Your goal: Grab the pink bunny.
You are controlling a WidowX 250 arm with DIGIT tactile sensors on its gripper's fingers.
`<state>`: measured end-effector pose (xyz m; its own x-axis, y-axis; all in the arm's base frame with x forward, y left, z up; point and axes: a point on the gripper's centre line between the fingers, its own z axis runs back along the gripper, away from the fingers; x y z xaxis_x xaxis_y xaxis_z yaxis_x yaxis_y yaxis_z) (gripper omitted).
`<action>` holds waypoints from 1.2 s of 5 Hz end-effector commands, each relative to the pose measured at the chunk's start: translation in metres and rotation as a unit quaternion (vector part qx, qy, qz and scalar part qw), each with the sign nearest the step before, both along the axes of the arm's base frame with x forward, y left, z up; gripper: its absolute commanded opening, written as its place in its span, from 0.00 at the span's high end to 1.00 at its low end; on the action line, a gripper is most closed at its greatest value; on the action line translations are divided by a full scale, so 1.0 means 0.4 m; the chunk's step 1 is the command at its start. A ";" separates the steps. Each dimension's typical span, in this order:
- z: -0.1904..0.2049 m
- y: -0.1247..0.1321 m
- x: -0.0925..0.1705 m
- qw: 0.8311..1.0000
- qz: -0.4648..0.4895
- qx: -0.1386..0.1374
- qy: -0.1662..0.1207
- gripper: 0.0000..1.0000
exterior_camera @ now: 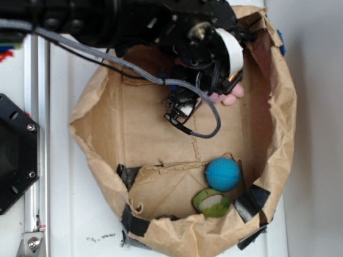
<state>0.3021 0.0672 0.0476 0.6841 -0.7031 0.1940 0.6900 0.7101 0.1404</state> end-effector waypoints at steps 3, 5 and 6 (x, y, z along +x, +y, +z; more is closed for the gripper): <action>0.023 -0.022 0.030 1.000 0.004 -0.003 -0.019 1.00; 0.033 -0.026 0.026 1.000 0.008 -0.012 -0.018 1.00; 0.096 -0.068 -0.009 0.999 0.012 -0.050 -0.003 1.00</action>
